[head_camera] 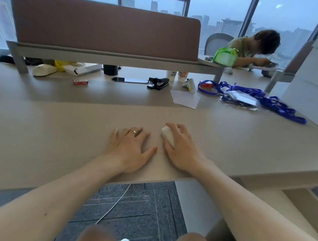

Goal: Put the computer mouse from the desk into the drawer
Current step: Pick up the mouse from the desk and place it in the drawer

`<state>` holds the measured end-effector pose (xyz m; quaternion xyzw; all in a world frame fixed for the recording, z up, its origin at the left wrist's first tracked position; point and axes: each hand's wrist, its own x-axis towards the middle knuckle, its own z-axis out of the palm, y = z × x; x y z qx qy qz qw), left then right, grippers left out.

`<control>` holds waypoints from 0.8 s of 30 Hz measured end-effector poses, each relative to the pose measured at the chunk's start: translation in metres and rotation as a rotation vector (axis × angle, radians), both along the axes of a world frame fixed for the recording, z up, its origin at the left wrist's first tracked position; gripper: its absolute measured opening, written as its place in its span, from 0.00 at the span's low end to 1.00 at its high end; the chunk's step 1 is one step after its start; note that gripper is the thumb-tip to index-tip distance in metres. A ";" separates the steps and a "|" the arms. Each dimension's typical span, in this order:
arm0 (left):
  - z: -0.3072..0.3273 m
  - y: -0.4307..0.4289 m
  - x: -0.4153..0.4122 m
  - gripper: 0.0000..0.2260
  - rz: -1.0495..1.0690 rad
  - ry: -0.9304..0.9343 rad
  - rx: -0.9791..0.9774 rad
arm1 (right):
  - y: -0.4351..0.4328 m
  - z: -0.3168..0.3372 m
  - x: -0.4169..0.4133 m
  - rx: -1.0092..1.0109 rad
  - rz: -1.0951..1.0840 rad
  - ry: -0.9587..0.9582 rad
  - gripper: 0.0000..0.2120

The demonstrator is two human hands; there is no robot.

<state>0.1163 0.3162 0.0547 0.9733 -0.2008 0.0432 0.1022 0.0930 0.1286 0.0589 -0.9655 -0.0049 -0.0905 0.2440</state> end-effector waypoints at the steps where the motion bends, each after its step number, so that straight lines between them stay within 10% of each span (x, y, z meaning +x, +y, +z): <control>1: -0.001 0.000 0.001 0.34 0.003 -0.008 0.001 | -0.001 -0.001 -0.001 -0.022 -0.008 -0.018 0.25; 24: 0.001 -0.218 -0.069 0.31 -0.475 -0.041 -0.016 | -0.316 0.020 -0.236 -0.044 -0.666 -0.050 0.25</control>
